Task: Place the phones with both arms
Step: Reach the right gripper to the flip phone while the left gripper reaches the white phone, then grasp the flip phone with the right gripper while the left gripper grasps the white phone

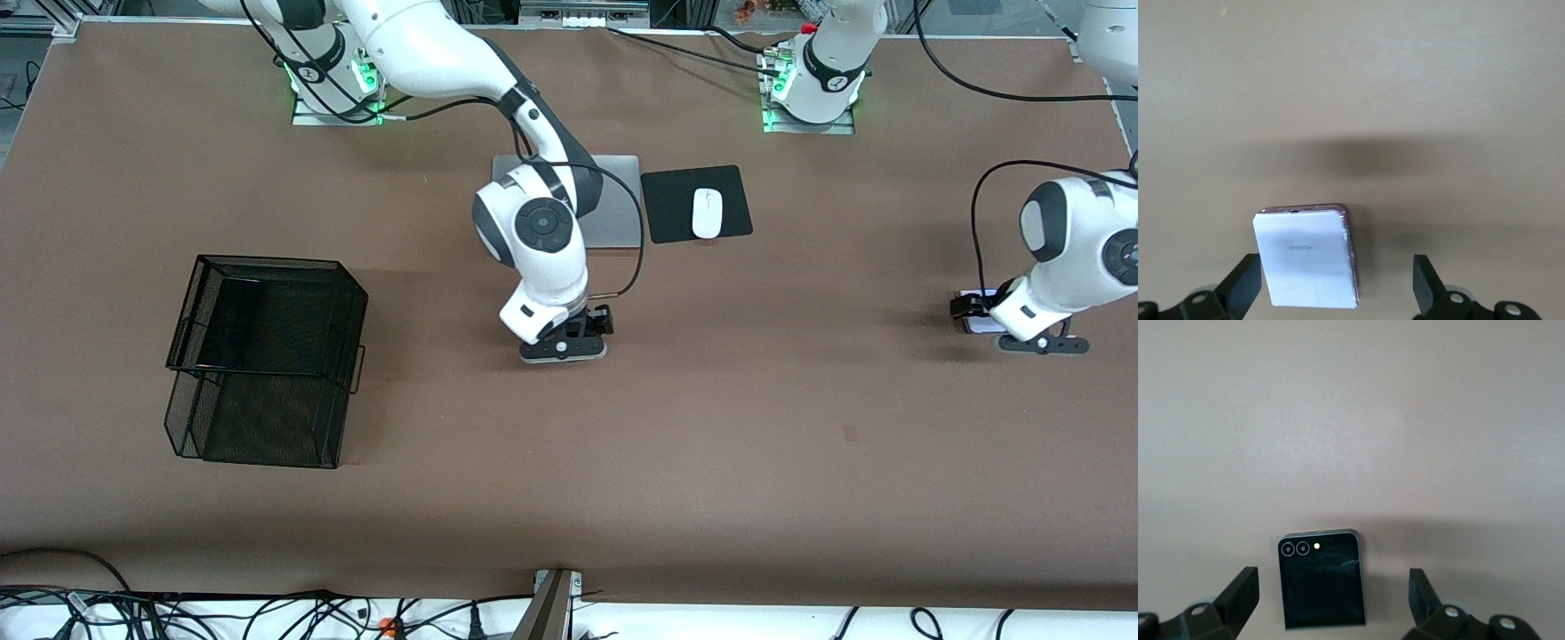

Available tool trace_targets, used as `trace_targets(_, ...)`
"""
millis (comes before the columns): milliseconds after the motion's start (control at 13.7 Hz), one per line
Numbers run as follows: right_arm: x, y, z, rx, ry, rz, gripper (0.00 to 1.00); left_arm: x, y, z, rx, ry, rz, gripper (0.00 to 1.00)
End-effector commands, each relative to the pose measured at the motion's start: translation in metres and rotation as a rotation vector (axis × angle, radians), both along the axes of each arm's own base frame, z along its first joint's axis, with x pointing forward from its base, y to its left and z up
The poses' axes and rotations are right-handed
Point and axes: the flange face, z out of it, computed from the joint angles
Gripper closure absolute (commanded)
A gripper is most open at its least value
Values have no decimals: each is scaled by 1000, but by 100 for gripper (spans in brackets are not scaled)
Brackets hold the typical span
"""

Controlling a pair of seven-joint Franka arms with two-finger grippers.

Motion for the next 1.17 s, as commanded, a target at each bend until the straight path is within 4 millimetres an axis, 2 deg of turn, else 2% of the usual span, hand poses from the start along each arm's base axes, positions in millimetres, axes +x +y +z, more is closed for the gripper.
trace_targets(0, -6, 15, -20, -30, -44, 37, 1, -24, 22, 3, -70, -48, 76, 0)
trace_targets(220, -8, 17, -33, -51, -61, 58, 1, -37, 41, 2, -105, -78, 130, 0)
trace_targets(293, -11, 19, -35, -54, -58, 61, 1, -40, 46, -4, -113, -89, 152, 0)
trace_targets(512, -24, 26, -43, -69, -48, 87, 1, -39, 46, -20, -135, -110, 173, 0)
trace_targets(951, -30, 21, -60, -93, -23, 123, 0, -37, 48, -33, -151, -124, 163, 0)
trace_targets(1098, -35, 25, -64, -95, -19, 127, 0, -36, 49, -40, -155, -128, 160, 0)
